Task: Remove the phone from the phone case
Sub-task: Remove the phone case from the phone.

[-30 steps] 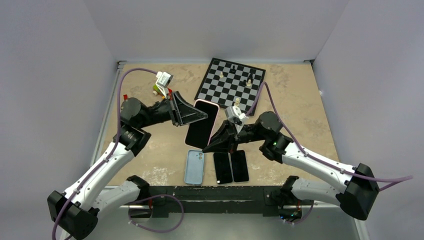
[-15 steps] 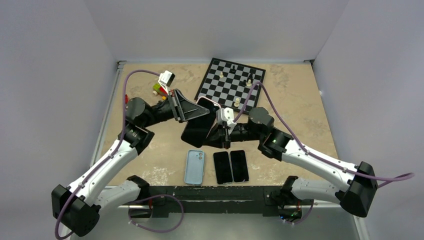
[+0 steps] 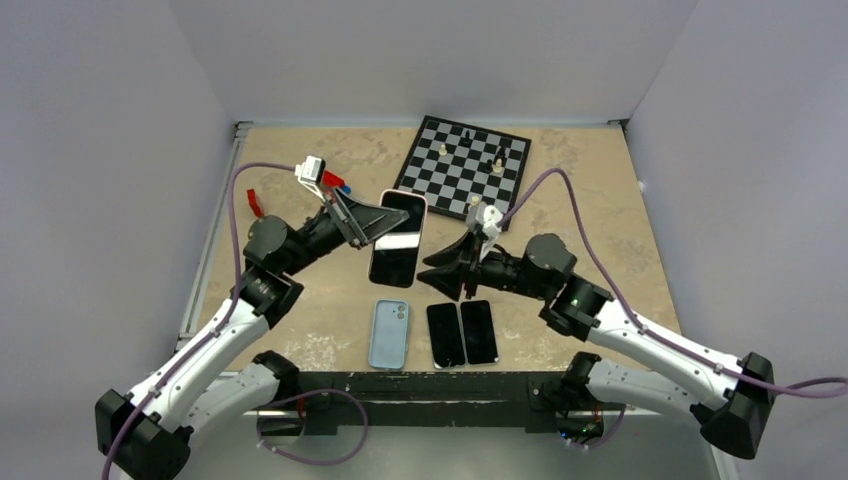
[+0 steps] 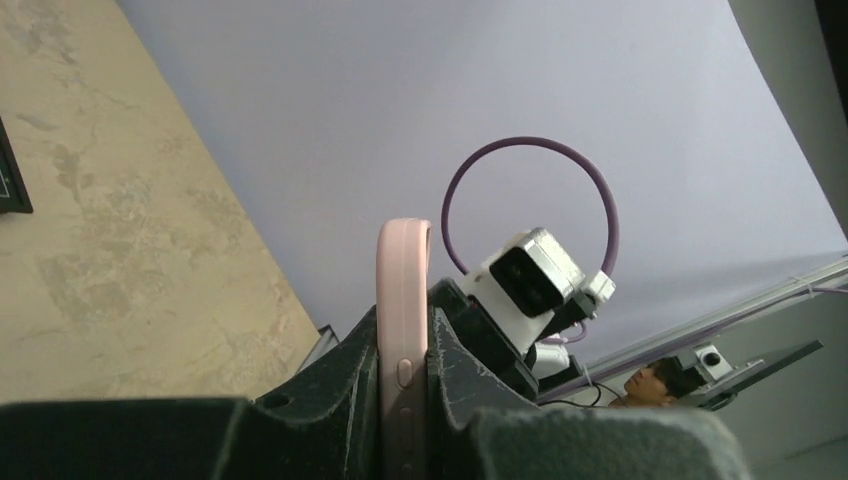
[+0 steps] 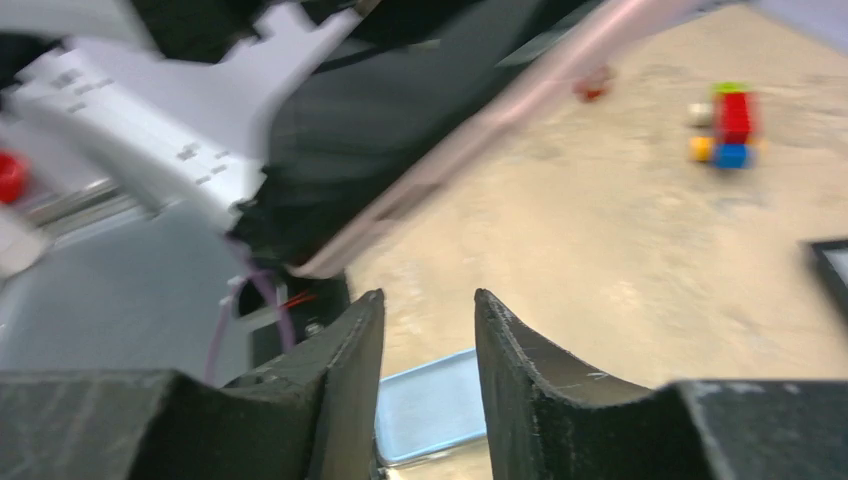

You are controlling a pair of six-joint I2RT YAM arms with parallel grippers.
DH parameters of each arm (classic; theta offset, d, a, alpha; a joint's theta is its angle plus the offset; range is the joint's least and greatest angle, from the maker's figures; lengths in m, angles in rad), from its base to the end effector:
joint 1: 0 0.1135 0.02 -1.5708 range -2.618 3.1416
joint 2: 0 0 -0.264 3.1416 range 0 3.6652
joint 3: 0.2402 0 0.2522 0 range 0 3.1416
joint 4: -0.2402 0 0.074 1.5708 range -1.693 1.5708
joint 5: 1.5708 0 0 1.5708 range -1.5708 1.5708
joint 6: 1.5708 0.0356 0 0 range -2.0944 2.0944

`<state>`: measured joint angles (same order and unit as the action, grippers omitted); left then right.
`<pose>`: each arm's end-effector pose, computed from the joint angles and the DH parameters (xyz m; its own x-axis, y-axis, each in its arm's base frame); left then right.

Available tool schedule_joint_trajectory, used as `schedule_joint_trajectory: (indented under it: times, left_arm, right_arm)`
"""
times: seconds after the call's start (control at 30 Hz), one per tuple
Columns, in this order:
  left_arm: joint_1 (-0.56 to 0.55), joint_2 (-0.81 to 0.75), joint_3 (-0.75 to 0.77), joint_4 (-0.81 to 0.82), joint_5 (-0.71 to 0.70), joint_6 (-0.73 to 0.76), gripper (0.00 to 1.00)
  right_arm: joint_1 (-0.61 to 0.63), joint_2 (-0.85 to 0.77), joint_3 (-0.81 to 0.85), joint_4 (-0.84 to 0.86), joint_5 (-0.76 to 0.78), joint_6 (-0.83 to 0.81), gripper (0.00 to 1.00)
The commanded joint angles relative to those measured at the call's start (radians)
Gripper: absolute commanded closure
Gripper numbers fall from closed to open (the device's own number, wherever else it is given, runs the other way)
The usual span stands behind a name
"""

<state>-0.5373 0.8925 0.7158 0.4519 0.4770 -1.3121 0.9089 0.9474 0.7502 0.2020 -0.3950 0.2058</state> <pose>0.1701 -0.1203 0.3638 -0.7468 -0.5548 -0.3668 0.4391 0.0029 -0.8984 0.1273 0.1857 0.3392 -0.1942 0.0576 -0.9793 -0.9448 0.2574 0.2025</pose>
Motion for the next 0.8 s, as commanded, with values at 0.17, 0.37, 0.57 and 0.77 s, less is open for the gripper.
schedule_joint_trajectory:
  times: [0.17,0.37,0.57,0.77]
  left_arm:
    - [-0.037,-0.148,-0.030,-0.131,-0.125,0.168,1.00]
    - [-0.038,-0.139,-0.029,-0.134,-0.128,0.189,1.00]
    - [-0.037,-0.178,-0.044,-0.186,-0.154,0.193,1.00]
    - [-0.036,-0.180,-0.033,-0.203,-0.149,0.206,1.00]
  right_arm:
    - [-0.051,-0.192,-0.099,0.004,0.134,0.418,0.42]
    - [-0.051,-0.071,-0.098,0.233,-0.116,0.630,0.53]
    - [-0.051,-0.006,-0.147,0.466,-0.204,0.730,0.54]
    - [-0.050,0.034,-0.164,0.544,-0.225,0.767,0.56]
